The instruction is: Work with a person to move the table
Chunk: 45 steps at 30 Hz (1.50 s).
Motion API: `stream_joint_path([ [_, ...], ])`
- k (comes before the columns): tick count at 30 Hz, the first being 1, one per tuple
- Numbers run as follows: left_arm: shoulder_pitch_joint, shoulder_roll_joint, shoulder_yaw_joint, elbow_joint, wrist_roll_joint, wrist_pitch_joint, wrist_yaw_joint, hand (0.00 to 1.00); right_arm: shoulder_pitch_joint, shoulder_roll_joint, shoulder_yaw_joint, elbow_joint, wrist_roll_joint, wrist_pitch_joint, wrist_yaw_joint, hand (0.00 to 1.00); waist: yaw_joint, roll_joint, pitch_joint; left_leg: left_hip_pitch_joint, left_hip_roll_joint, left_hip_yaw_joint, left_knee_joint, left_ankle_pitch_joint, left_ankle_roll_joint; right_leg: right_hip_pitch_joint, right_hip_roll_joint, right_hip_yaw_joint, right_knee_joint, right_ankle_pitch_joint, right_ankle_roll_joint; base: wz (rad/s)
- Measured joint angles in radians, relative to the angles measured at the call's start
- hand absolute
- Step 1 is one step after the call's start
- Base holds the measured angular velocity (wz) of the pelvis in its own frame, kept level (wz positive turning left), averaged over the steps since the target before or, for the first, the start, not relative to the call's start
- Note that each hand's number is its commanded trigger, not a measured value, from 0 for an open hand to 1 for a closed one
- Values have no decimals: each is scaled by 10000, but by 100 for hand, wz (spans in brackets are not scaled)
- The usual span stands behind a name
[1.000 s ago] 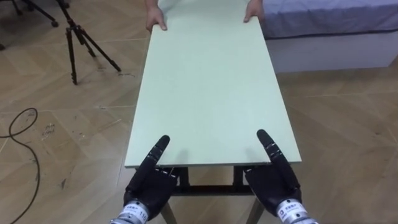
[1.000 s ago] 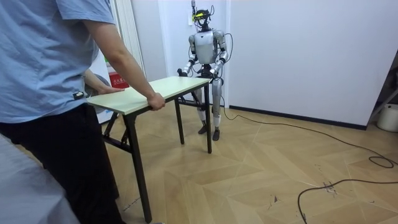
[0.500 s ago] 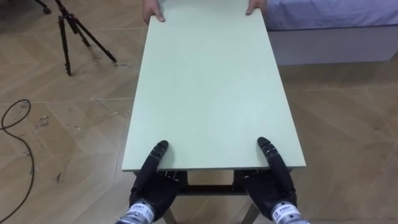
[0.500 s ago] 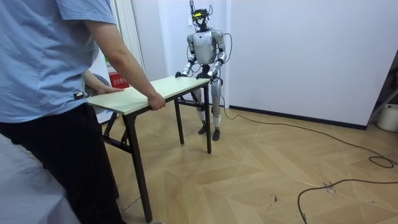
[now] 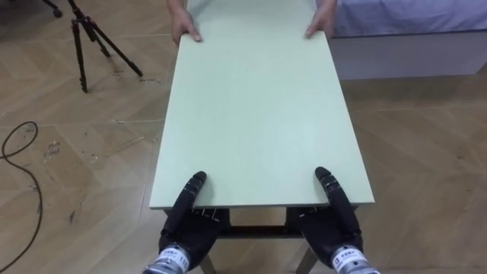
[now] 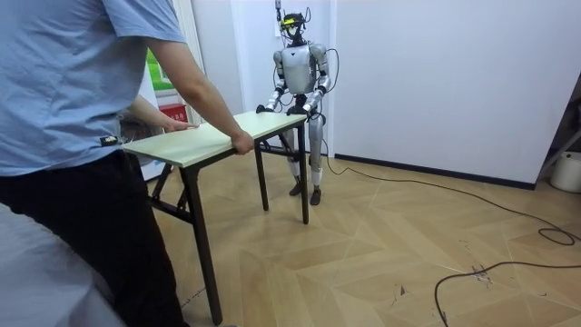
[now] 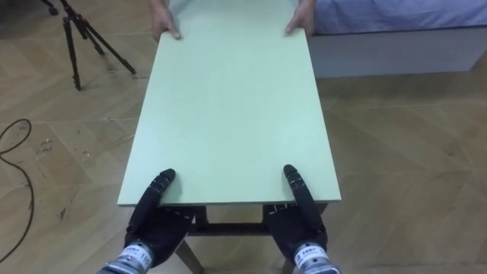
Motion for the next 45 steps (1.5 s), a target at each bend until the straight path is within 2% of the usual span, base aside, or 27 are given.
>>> stream_joint_path([
  [8, 41, -106, -63, -96, 412, -195, -41, 100, 47, -22, -4, -205, -229, -104, -10, 100, 13, 60, -31, -7, -2, -6, -9, 0, 0, -31, -1, -4, 1, 0, 0, 0],
  [15, 309, -213, -76, -630, 885, -307, -426, 100, 348, -127, 1, -1071, -142, -159, -55, 100, 124, 58, -38, 252, 2, -16, -254, 12, -20, 72, 24, -4, 26, 0, 0, -3],
  [21, 290, -261, -78, -934, 1316, -452, -675, 100, 297, -101, 1, -1414, -159, -289, -22, 100, 225, 40, -47, 424, -21, -331, -353, 30, -47, 193, 39, -107, 53, 0, 1, 0],
  [23, 295, -254, -74, -940, 1330, -494, -728, 100, 342, -6, 2, -1418, -157, -298, -31, 100, 305, 48, -50, 564, 50, -862, -405, 56, -82, 41, 82, -192, 544, -3, 5, -15],
  [24, 342, -271, -97, -969, 1429, -573, -745, 100, 372, 57, 1, -1394, -224, -295, -31, 100, 346, 124, -26, 655, 206, -1765, -406, 65, -99, -302, 191, -189, 1104, -176, 116, -40],
  [25, 400, -288, -141, -993, 1487, -739, -875, 100, 318, 189, 6, -1395, -358, -253, -36, 100, 516, 126, -39, 635, 267, -2538, -368, 73, -123, -652, 294, 193, 268, -52, -16, -54],
  [26, 429, -307, -116, -1013, 1485, -824, -969, 100, 256, 241, 11, -1417, -384, -241, -36, 100, 613, 103, -49, 576, 253, -2623, -338, 51, -170, -810, 251, 253, -244, 485, -151, -22],
  [27, 512, -433, 17, -1010, 1524, -816, -984, 100, 267, 245, 48, -1399, -425, -325, -40, 100, 442, 275, -88, 494, 352, -2642, -358, 26, -448, -710, 280, -112, -162, 791, -236, 30],
  [28, 521, -467, 16, -1010, 1610, -793, -984, 100, 286, 235, 101, -1397, -418, -402, -36, 100, 223, 276, -89, 521, 393, -2118, -493, 78, -528, -663, 269, -305, -144, 791, -238, 56],
  [30, 507, -486, 1, -1021, 1717, -850, -1010, 100, 296, 238, 97, -1398, -385, -409, 8, 100, 117, 187, -40, 523, 451, -1315, -595, 149, -553, -646, 303, -257, -158, 785, -231, 31],
  [31, 509, -486, 0, -1021, 1834, -884, -1050, 100, 345, 271, 96, -1399, -400, -451, 23, 100, 123, 104, -56, 539, 476, -1222, -583, 150, -550, -658, 334, -248, -167, 784, -229, 9],
  [33, 500, -485, -45, -1023, 1954, -955, -1056, 100, 386, 271, 93, -1429, -338, -449, 24, 100, 172, 37, -77, 534, 447, -1208, -546, 148, -550, -664, 356, -254, -164, 784, -229, -2],
  [36, 456, -500, -73, -1059, 1921, -954, -1058, 100, 378, 275, 84, -1458, -299, -508, 21, 100, 205, 4, -62, 317, 394, -1210, -225, 133, -541, -686, 346, -285, -140, 784, -229, 1],
  [39, 424, -537, -168, -1056, 1893, -895, -1063, 100, 415, 274, 78, -1453, -303, -669, 21, 100, 192, -21, -46, -274, 464, -1259, 981, -101, -582, -778, 386, -363, 89, 775, -241, 10],
  [42, 453, -494, -288, -1045, 1883, -814, -1064, 100, 507, 231, 75, -1452, -274, -734, 36, 100, 241, -39, -47, -1096, 572, -1474, 2326, -94, -595, -983, 472, -420, 355, 768, -291, 8],
  [43, 476, -493, -335, -1047, 1883, -815, -1063, 100, 552, 228, 75, -1452, -313, -787, 99, 100, 248, -7, -68, -1268, 577, -1669, 2479, -82, -628, -1091, 524, -469, 303, 784, -374, 7],
  [44, 473, -489, -358, -1047, 1884, -816, -1064, 100, 561, 221, 75, -1452, -334, -835, 132, 100, 242, -2, -71, -1321, 582, -1657, 2444, -67, -703, -1121, 527, -518, 223, 805, -421, 10],
  [45, 451, -501, -353, -1046, 1888, -812, -1067, 100, 565, 201, 68, -1470, -329, -919, 178, 100, 219, 23, -78, -1438, 609, -1585, 2451, -75, -981, -1200, 487, -707, -25, 849, -517, -10],
])
